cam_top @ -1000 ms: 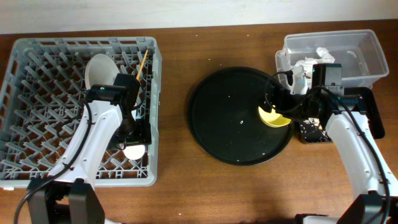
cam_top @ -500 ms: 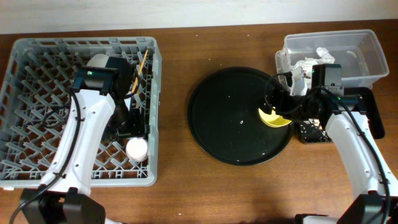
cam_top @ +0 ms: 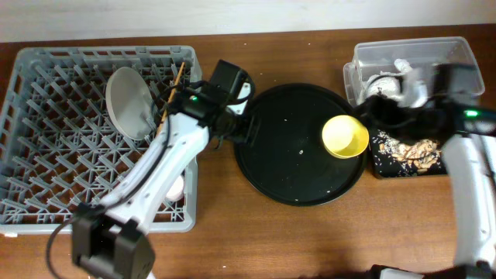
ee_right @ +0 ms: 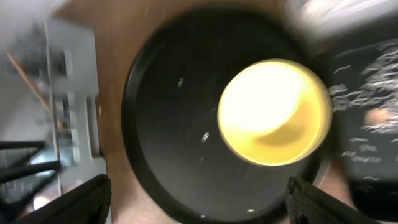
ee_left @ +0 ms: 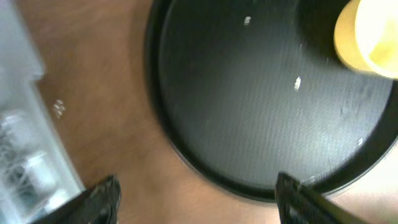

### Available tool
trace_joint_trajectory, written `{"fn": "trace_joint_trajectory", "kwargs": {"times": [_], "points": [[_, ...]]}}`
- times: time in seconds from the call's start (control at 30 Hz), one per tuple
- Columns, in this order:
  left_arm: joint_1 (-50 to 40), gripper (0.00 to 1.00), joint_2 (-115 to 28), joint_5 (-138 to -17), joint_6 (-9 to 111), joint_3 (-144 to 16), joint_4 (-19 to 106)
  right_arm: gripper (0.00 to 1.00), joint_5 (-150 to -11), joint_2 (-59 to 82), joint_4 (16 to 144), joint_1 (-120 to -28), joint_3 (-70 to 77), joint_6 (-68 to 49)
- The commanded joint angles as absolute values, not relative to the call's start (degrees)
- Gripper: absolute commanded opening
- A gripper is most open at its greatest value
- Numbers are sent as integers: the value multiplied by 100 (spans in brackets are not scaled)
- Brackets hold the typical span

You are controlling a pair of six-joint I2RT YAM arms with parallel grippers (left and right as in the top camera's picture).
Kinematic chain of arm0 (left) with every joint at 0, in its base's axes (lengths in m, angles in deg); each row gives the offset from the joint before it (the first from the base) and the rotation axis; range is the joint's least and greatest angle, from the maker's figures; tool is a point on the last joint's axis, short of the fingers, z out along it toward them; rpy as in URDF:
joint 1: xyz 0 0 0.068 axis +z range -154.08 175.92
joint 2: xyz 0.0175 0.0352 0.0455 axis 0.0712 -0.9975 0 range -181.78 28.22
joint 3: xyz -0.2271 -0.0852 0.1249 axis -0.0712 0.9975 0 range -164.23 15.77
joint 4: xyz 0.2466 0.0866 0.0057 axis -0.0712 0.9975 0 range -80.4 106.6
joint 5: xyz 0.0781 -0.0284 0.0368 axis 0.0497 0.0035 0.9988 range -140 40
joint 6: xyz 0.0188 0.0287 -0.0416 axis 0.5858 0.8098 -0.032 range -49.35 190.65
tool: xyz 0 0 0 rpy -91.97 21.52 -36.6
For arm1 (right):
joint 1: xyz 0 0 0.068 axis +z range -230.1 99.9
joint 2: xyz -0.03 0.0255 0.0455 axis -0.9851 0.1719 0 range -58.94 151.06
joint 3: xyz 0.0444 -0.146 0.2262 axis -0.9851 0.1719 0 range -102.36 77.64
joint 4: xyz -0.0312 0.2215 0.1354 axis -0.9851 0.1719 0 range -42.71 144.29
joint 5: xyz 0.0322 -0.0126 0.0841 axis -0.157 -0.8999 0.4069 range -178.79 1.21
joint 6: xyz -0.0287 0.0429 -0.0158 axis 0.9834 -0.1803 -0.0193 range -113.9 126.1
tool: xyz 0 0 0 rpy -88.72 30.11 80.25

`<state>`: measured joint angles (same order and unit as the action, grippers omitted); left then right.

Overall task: Sort waste into correct bins and load items into the dishwasher rack
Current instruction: 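Reach the left gripper to the yellow bowl rim and grasp it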

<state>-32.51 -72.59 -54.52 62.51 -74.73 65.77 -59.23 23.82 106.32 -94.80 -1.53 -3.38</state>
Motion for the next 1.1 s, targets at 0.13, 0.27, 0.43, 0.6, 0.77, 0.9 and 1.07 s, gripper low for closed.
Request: {"fn": "trace_joint_trajectory", "kwargs": {"times": [0.13, 0.27, 0.43, 0.6, 0.77, 0.9, 1.07], "points": [[-4083, 79, -8256, -6420, 6520, -7517, 4264, 90, -6260, 2102, 11432, -10459, -877, -158], [-4733, 79, -8732, -6350, 6798, -7733, 3910, 90, -6404, 2102, 11556, -10455, -877, -137], [-5290, 77, -9394, -5067, 6992, -8114, 3715, 90, -6404, 2102, 11777, -10455, -877, 43], [-5176, 72, -9770, -4934, 6092, -8114, 3025, 90, -6406, 2102, 11847, -10451, -872, 292], [-5192, 57, -9917, -4932, 5329, -8114, 2505, 90, -6404, 2102, 11864, -10451, -872, 292], [-5192, 40, -10210, -5023, 5200, -8114, 2596, 90, -6404, 2102, 11869, -10451, -872, 292], [-5307, 18, -10214, -5128, 5202, -8114, 2769, 90, -6406, 2102, 11895, -10451, -872, 425]]}}
